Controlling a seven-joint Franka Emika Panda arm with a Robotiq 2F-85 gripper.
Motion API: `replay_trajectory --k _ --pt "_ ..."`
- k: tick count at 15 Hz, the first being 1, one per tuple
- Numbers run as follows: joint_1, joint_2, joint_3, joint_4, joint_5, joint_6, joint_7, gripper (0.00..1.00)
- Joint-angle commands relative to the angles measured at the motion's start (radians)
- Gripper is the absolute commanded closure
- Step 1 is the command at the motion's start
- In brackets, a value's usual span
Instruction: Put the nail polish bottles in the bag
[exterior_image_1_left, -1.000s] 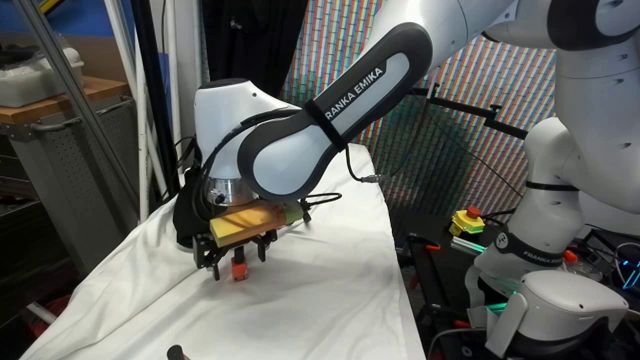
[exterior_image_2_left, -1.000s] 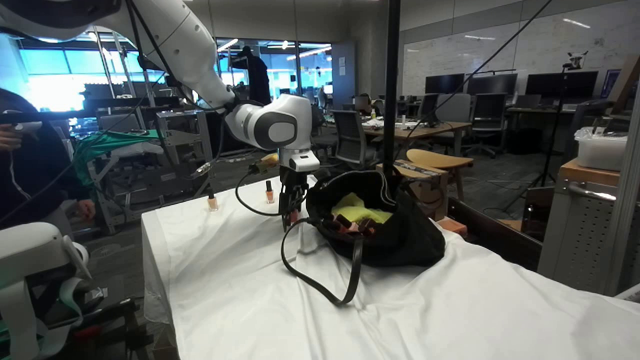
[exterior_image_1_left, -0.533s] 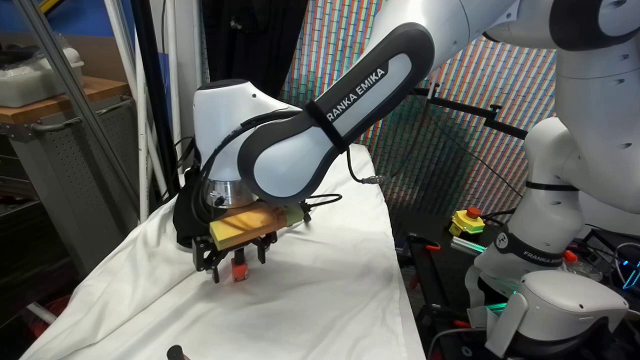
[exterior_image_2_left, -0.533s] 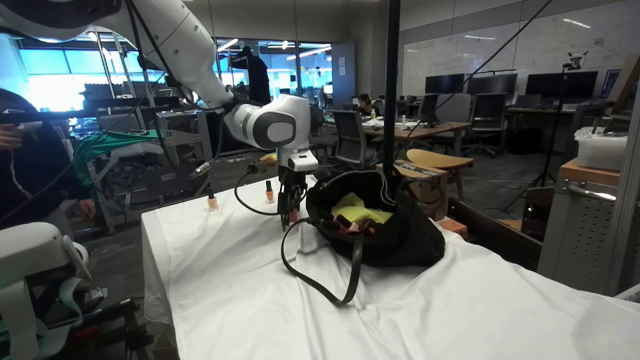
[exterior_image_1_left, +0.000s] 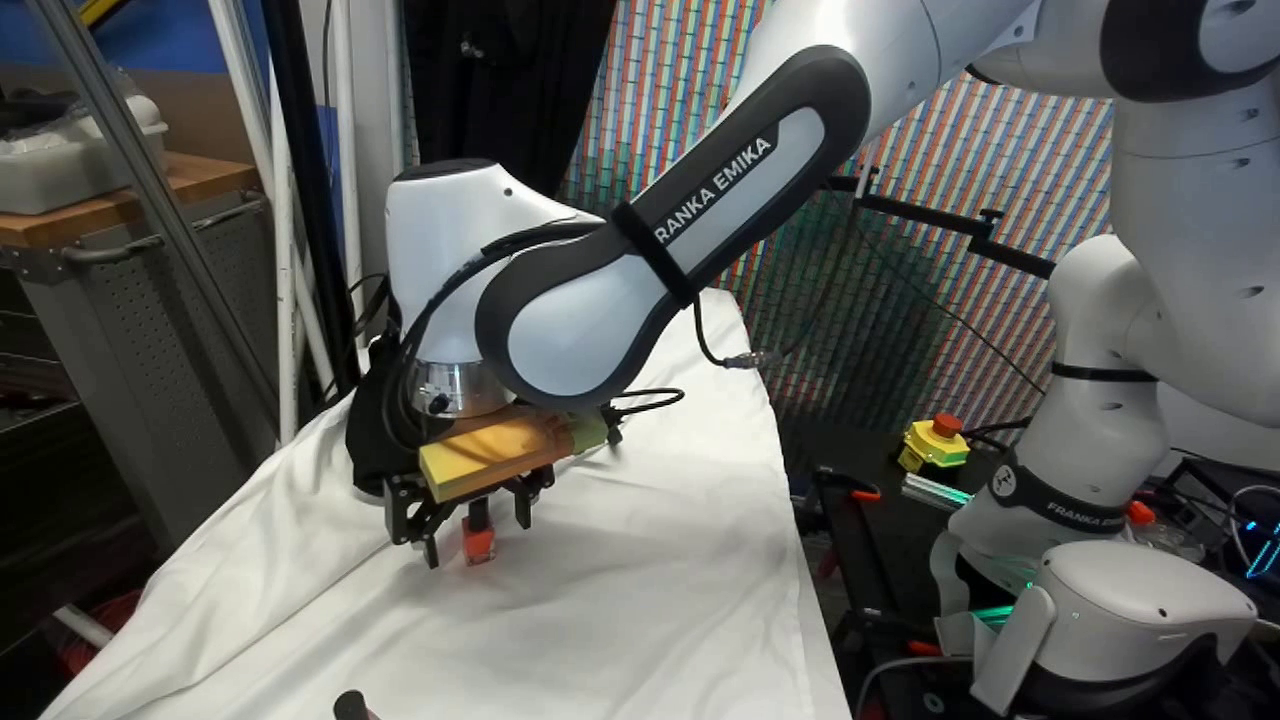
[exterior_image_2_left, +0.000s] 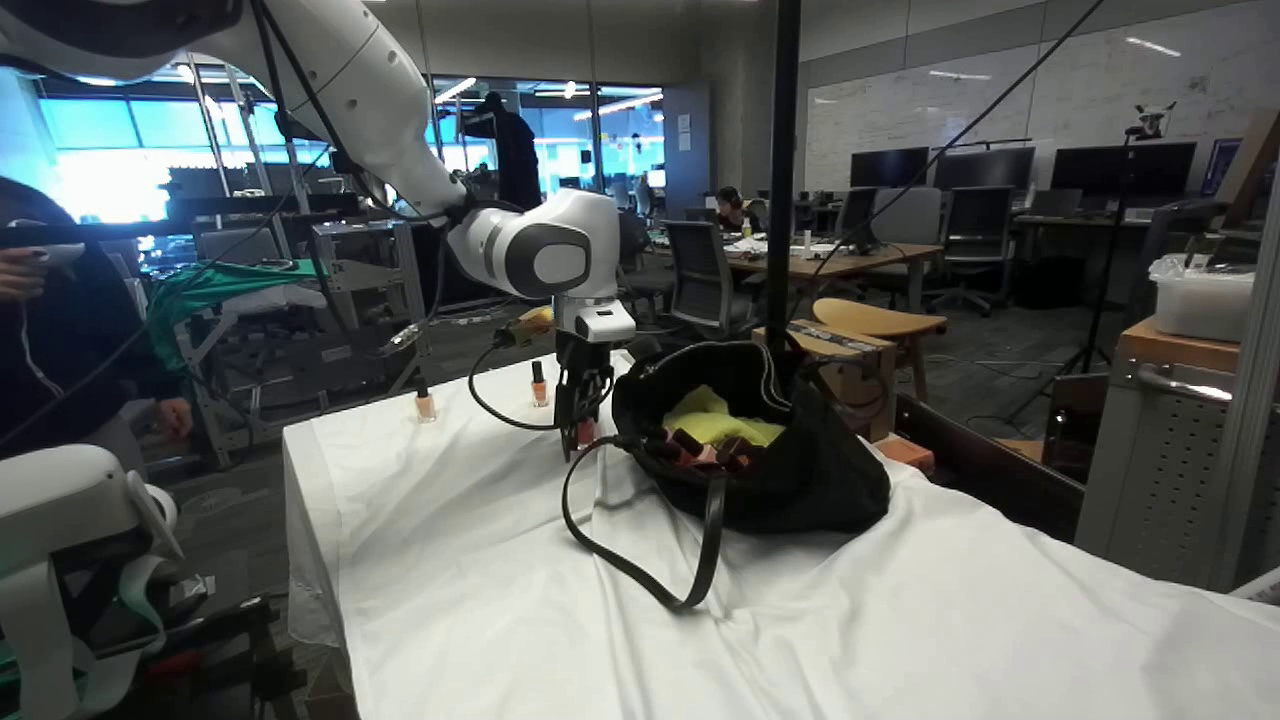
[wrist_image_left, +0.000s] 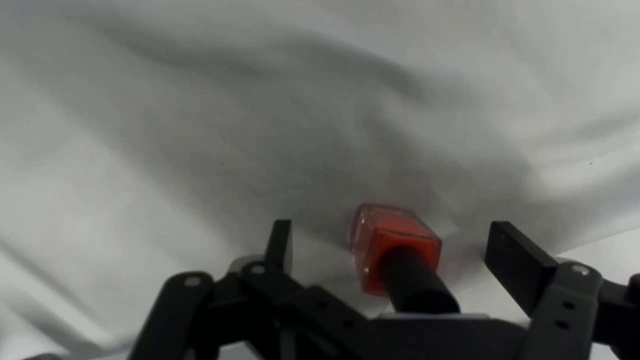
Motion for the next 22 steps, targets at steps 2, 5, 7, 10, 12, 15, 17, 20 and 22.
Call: replay_trajectory --k 2,5,7,10,12,15,17,20,22 --pt "0.010 0.004 0.006 -0.002 -0.005 0.009 0.005 0.05" --pt "0.012 -0.001 0.011 -0.007 -0.005 0.011 0.002 0.40" --pt "0.016 -0.004 0.013 -0.010 -0.005 0.014 0.002 0.54" --pt "0.022 -0.006 0.015 -0.012 -0.007 0.014 0.002 0.73" --pt "0.025 -0.006 0.012 -0.013 -0.010 0.012 0.004 0.84" --pt "0.018 -0.012 0.014 -0.017 -0.007 0.009 -0.008 0.80" --pt "-0.002 -0.031 0.028 -0.034 0.005 0.001 -0.057 0.80" --pt "-0.010 -0.085 0.017 -0.085 -0.007 -0.014 -0.102 0.80" --pt "-0.018 -0.131 0.013 -0.133 -0.012 -0.011 -0.136 0.80"
